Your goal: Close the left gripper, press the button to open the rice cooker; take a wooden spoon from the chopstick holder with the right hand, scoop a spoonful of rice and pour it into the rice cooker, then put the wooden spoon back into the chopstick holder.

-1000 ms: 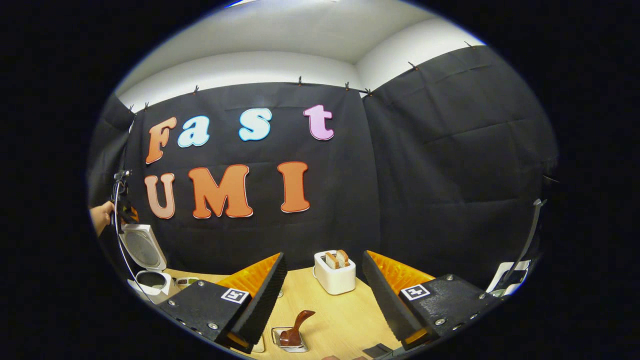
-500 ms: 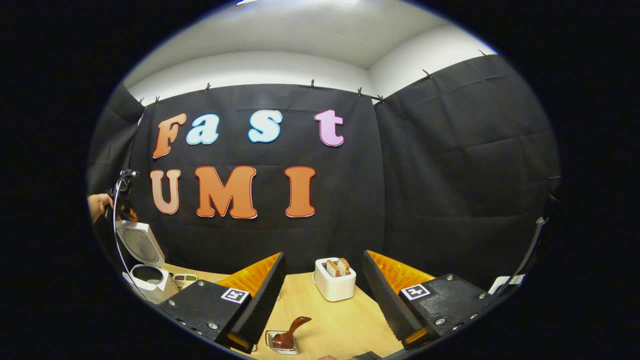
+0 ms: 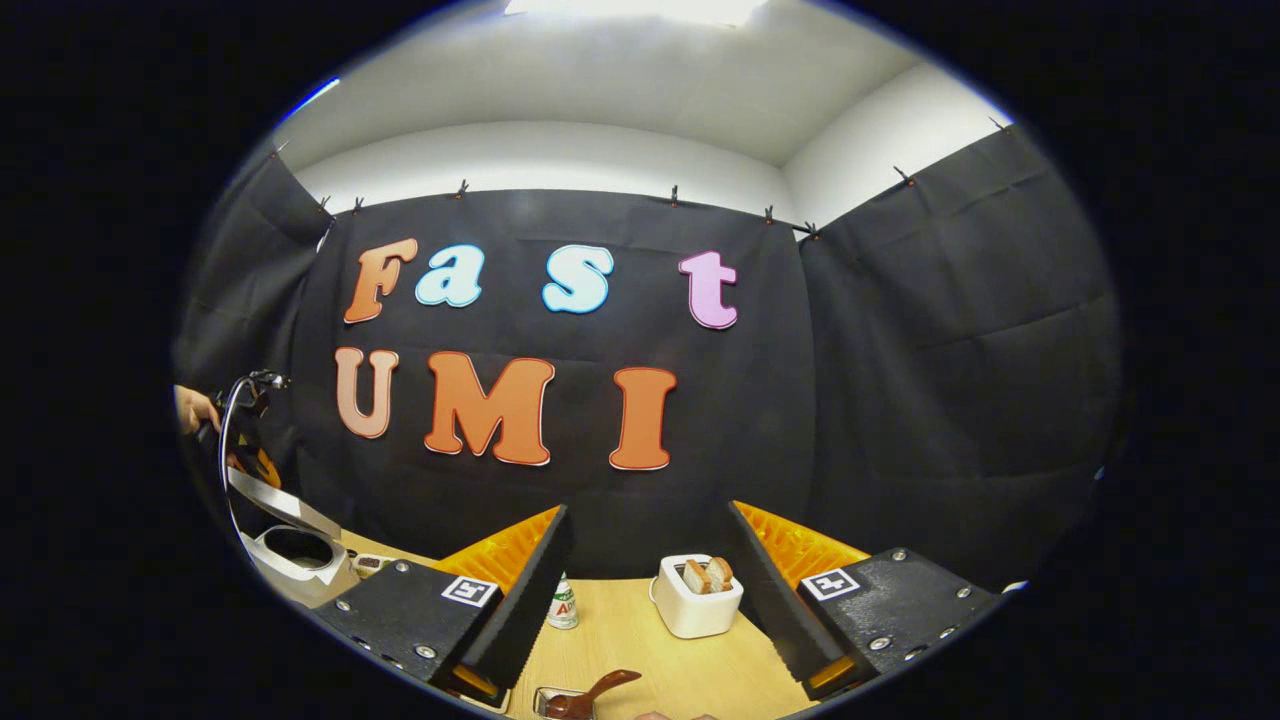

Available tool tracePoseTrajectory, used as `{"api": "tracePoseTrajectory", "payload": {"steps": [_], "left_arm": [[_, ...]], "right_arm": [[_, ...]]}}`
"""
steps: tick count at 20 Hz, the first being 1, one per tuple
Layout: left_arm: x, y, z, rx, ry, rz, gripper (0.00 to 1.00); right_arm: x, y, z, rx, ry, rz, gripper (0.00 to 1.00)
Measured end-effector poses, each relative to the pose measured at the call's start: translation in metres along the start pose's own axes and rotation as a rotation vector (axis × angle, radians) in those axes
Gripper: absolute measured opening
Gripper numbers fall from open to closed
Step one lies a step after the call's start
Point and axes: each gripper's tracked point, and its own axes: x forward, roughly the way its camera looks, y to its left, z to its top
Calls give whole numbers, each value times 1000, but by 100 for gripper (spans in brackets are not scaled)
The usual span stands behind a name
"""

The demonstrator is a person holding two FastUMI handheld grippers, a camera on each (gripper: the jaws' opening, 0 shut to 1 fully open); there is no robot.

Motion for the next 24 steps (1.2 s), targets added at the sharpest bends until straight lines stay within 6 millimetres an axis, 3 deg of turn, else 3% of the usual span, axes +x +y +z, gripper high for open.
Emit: {"api": "tracePoseTrajectory", "payload": {"steps": [9, 10, 11, 15, 18, 19, 20, 23, 24], "left_arm": [[47, -1, -110, -61, 181, 61, 95], [46, -1, -101, -60, 132, 69, 96], [45, -2, -110, -57, 159, 66, 100], [34, -17, -108, -96, 120, -1, 98], [-2, -22, -86, -65, -24, -19, 98], [-18, -24, -79, -43, -74, -19, 98], [-36, -26, -73, -20, -124, -18, 95], [-93, -41, -49, 26, -307, -31, 98], [-115, -46, -43, 28, -371, -37, 98]], "right_arm": [[13, 27, 1, -20, 5, 92, 95], [14, 31, -1, -22, 9, 102, 95], [15, 33, -2, -26, 15, 109, 95], [17, 46, 0, -34, 18, 134, 95], [23, 58, 3, -27, 14, 159, 95], [23, 63, 6, -26, 9, 168, 100], [24, 68, 11, -26, 0, 176, 95], [28, 88, 22, -29, -31, 213, 100], [28, 95, 25, -29, -38, 225, 95]]}}
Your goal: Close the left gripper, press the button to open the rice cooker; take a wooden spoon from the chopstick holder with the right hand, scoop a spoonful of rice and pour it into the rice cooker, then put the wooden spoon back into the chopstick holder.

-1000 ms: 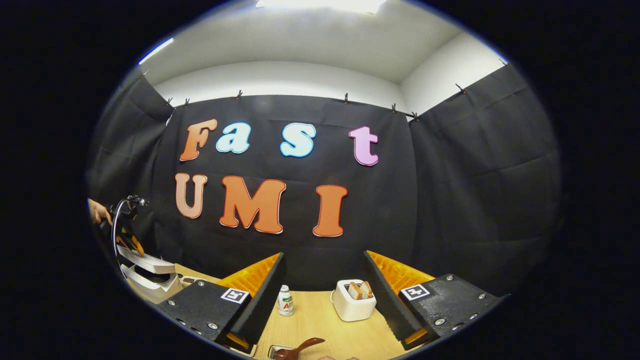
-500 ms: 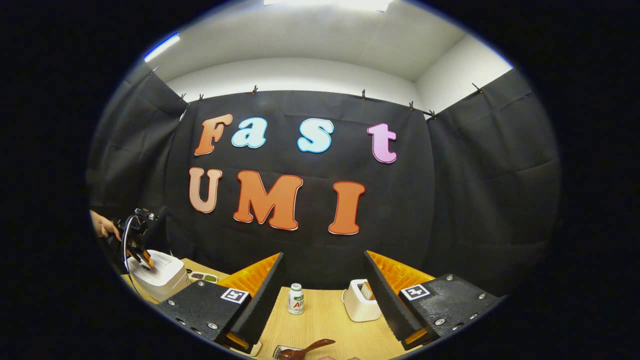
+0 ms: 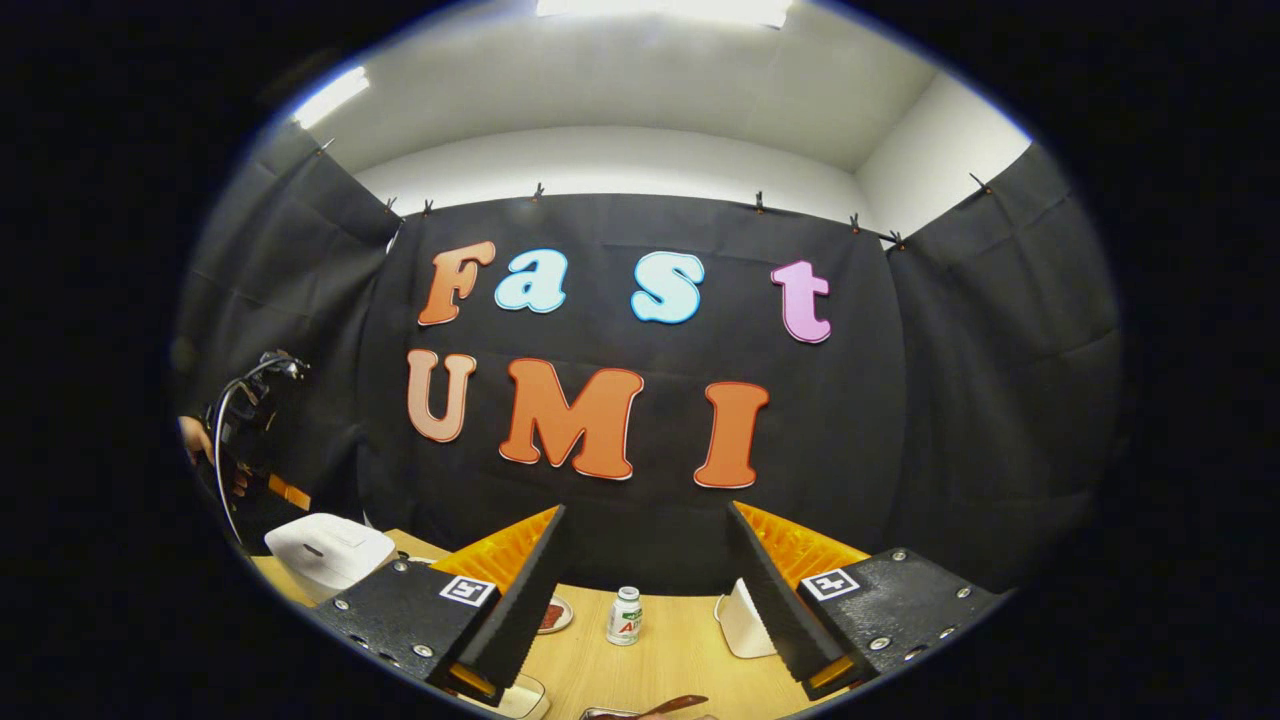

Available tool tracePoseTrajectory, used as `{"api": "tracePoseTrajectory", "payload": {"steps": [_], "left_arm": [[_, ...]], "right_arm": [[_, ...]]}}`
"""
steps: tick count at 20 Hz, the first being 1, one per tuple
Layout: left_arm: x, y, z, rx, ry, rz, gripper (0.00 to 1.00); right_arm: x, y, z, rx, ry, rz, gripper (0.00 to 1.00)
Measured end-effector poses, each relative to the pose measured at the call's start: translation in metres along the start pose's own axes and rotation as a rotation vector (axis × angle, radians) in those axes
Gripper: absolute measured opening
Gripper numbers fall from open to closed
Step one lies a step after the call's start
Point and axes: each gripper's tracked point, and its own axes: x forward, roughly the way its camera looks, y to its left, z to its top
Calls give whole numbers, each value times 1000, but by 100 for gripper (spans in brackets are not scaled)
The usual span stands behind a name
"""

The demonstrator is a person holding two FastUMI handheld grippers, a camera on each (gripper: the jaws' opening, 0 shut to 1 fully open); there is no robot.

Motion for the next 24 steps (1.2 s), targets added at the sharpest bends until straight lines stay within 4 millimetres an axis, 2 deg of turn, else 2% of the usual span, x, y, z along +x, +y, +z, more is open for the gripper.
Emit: {"api": "tracePoseTrajectory", "payload": {"steps": [1, 2, 3, 4, 5, 9, 10, 11, 13, 15, 16, 18, 21, 23, 24], "left_arm": [[-16, -6, 14, 3, -65, -15, 95], [-33, -11, 25, 10, -131, -25, 95], [-48, -14, 34, 18, -204, -26, 97], [-61, -16, 42, 21, -264, -18, 97], [-70, -19, 45, 23, -310, -8, 95], [-117, -27, 60, 5, -470, 0, 97], [-131, -30, 64, 2, -515, -6, 95], [-149, -31, 67, 0, -560, -4, 97], [-172, -37, 69, -6, -619, -2, 97], [-184, -44, 66, 2, -652, -5, 95], [-189, -50, 64, 11, -661, -6, 97], [-197, -60, 62, 44, -683, -8, 97], [-199, -75, 53, 71, -691, -18, 95], [-195, -79, 45, 79, -672, -10, 97], [-195, -78, 44, 78, -667, -2, 97]], "right_arm": [[2, 8, 2, 3, -6, 17, 95], [3, 16, 6, 9, -13, 32, 100], [4, 24, 9, 15, -21, 51, 96], [7, 30, 13, 21, -31, 63, 96], [8, 36, 15, 23, -40, 73, 96], [15, 62, 22, 37, -68, 118, 96], [17, 70, 22, 42, -72, 133, 96], [18, 76, 25, 48, -78, 142, 96], [20, 89, 30, 52, -92, 165, 97], [21, 101, 30, 53, -98, 187, 97], [21, 107, 31, 55, -99, 199, 100], [23, 119, 29, 53, -98, 222, 97], [24, 131, 29, 51, -99, 245, 96], [28, 137, 28, 63, -97, 246, 100], [29, 139, 28, 69, -98, 244, 97]]}}
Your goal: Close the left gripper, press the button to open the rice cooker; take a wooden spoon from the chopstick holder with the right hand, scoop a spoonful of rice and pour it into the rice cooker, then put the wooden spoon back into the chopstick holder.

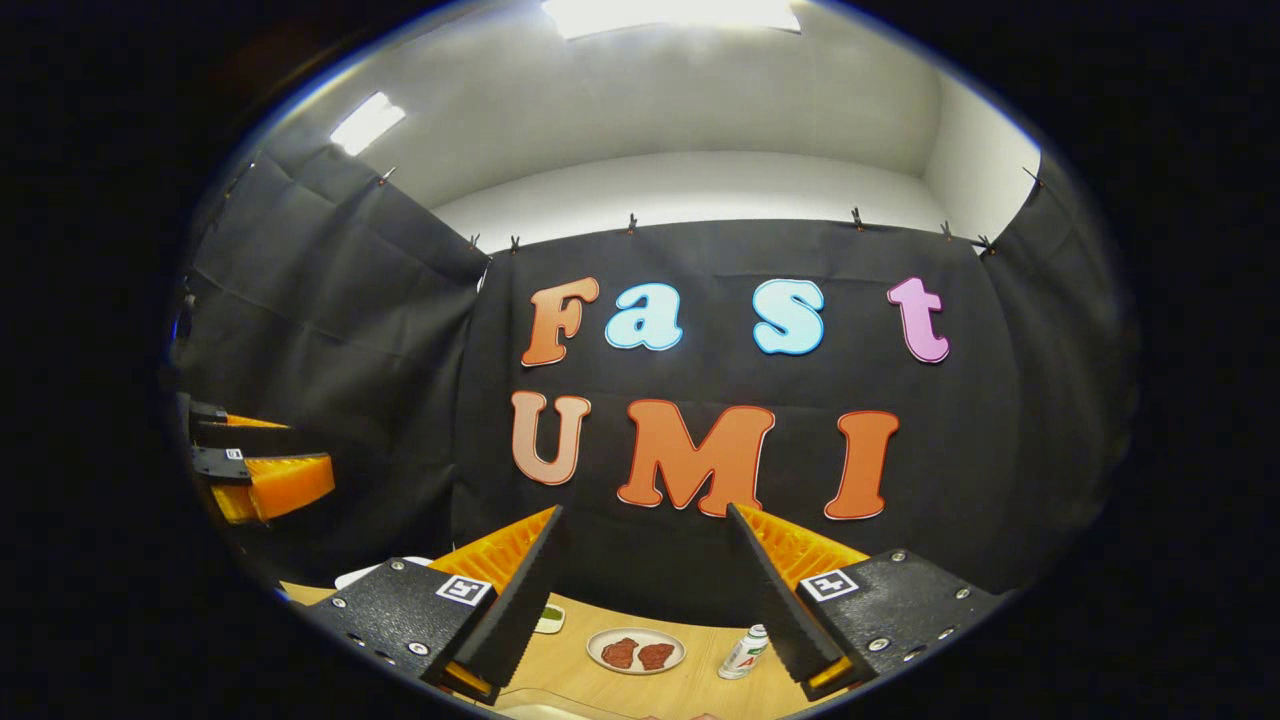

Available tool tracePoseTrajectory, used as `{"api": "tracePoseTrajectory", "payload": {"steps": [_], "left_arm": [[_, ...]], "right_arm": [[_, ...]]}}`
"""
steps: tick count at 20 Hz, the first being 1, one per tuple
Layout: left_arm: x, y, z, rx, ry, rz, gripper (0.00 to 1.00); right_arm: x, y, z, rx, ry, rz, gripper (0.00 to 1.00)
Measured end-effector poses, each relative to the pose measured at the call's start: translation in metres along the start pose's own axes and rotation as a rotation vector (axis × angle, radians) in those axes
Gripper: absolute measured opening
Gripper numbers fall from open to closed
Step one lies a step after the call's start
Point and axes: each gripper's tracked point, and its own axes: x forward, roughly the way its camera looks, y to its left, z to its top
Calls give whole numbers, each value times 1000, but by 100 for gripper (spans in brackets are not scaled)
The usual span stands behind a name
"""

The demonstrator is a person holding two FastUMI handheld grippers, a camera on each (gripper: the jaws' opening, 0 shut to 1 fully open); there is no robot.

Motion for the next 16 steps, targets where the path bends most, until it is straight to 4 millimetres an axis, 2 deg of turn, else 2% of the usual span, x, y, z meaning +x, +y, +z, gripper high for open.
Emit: {"api": "tracePoseTrajectory", "payload": {"steps": [2, 3, 4, 8, 9, 10, 16], "left_arm": [[0, -3, -2, 7, 1, 0, 95], [0, -2, -4, 13, 4, 3, 97], [2, -2, -5, 15, 7, 5, 95], [8, -1, -5, 11, 16, -2, 95], [9, -1, -7, 15, 21, 0, 95], [10, -1, -7, 18, 24, -2, 95], [13, -4, -1, 20, 13, -8, 95]], "right_arm": [[3, 0, 0, 6, 0, -8, 96], [4, -1, -2, 8, 3, -17, 100], [5, -2, -4, 12, 8, -24, 96], [5, -5, -10, 27, 26, -50, 96], [6, -4, -10, 21, 25, -53, 100], [7, -4, -10, 15, 25, -54, 96], [8, 4, -16, 19, 57, -47, 96]]}}
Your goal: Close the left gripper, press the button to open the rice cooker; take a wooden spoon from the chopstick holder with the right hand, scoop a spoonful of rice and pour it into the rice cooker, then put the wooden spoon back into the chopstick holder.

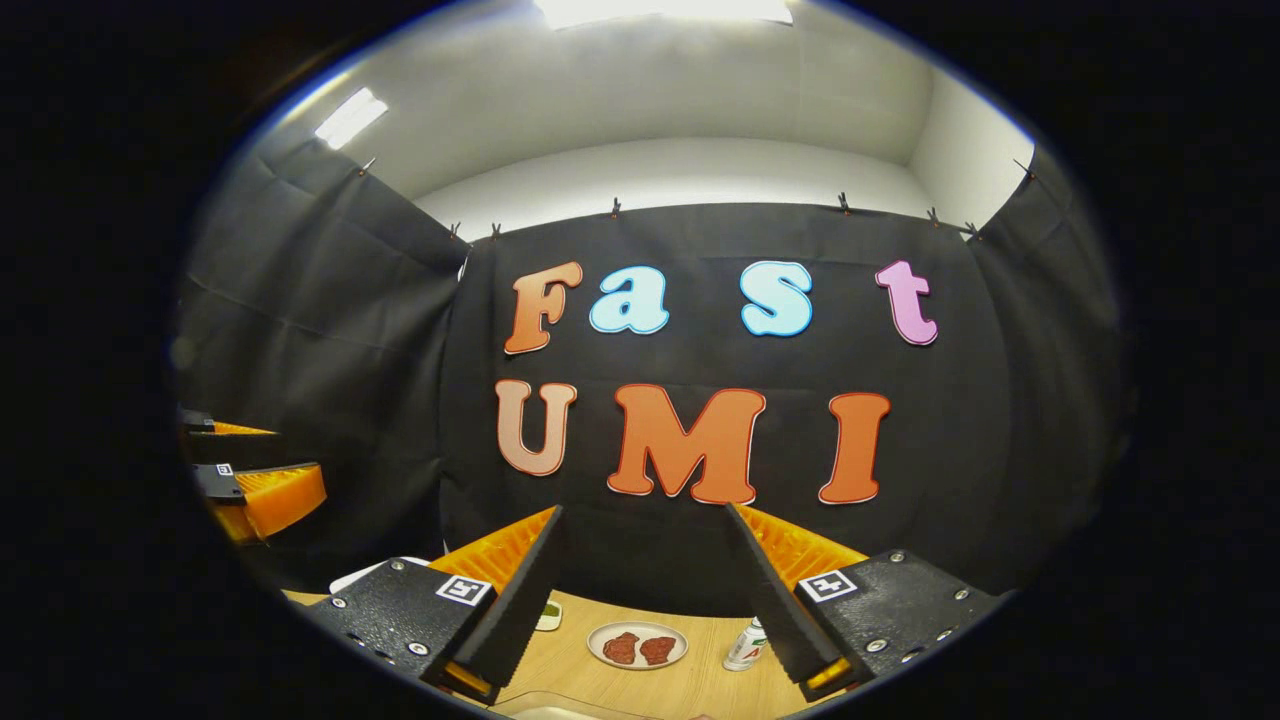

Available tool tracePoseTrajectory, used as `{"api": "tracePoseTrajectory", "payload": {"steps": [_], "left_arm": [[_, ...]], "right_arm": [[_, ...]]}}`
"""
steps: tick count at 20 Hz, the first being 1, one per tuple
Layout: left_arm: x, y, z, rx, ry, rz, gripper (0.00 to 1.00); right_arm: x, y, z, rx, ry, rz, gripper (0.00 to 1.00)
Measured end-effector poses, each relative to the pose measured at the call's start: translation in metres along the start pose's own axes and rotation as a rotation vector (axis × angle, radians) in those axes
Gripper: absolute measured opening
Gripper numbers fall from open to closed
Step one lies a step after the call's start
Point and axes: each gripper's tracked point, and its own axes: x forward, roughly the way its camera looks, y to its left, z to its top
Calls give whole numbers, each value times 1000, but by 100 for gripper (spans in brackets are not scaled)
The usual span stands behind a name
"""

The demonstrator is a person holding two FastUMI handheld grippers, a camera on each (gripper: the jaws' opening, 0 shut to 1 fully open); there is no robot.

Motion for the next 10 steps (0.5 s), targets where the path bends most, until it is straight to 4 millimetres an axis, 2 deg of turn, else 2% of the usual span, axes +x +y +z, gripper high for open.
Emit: {"api": "tracePoseTrajectory", "payload": {"steps": [10], "left_arm": [[3, 3, 4, -10, 6, -5, 95]], "right_arm": [[-2, 1, 4, -2, 2, -18, 96]]}}
